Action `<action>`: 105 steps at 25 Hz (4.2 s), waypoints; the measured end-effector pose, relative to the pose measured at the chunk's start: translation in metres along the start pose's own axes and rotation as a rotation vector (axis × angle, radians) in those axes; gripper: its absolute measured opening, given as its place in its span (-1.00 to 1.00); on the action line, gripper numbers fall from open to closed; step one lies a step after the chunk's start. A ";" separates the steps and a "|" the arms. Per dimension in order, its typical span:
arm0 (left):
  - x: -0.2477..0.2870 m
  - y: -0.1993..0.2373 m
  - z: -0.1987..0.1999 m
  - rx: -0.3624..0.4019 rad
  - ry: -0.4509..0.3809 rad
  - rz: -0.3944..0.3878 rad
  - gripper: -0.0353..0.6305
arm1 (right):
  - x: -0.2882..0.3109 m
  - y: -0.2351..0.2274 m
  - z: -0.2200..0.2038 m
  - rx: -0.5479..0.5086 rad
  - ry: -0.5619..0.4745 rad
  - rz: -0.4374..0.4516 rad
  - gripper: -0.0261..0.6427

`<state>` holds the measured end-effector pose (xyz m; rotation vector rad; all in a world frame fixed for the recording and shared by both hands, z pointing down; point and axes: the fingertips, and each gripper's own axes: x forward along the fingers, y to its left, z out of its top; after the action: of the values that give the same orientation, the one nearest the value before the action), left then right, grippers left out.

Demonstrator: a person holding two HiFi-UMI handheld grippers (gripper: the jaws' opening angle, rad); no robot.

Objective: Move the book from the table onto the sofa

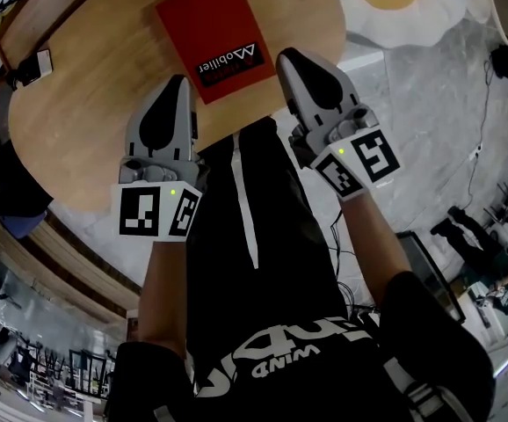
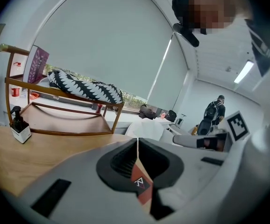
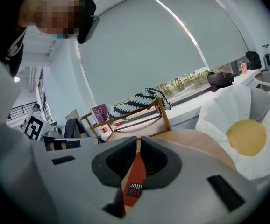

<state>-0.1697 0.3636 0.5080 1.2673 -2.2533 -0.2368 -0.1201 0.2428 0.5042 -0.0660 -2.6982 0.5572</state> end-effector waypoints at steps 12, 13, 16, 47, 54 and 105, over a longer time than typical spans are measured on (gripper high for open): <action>0.018 0.008 -0.013 -0.075 0.037 -0.021 -0.30 | 0.018 -0.007 -0.018 0.069 0.045 0.032 -0.24; 0.019 0.010 -0.014 -0.090 0.046 -0.018 -0.26 | 0.019 -0.007 -0.018 0.065 0.049 0.030 -0.22; 0.023 0.014 -0.018 -0.121 0.068 -0.012 -0.17 | 0.022 -0.009 -0.019 0.067 0.063 0.024 -0.19; 0.090 0.095 -0.150 -0.297 0.313 0.089 -0.15 | 0.110 -0.101 -0.164 0.156 0.422 -0.009 -0.19; 0.097 0.103 -0.170 -0.349 0.352 0.089 -0.15 | 0.117 -0.101 -0.177 0.180 0.449 0.008 -0.19; -0.092 -0.050 0.064 -0.326 0.312 0.050 -0.17 | -0.066 0.086 0.061 0.223 0.241 -0.004 -0.25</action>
<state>-0.1291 0.4060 0.4008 0.9983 -1.8878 -0.3459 -0.0845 0.2906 0.3951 -0.0630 -2.3883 0.7919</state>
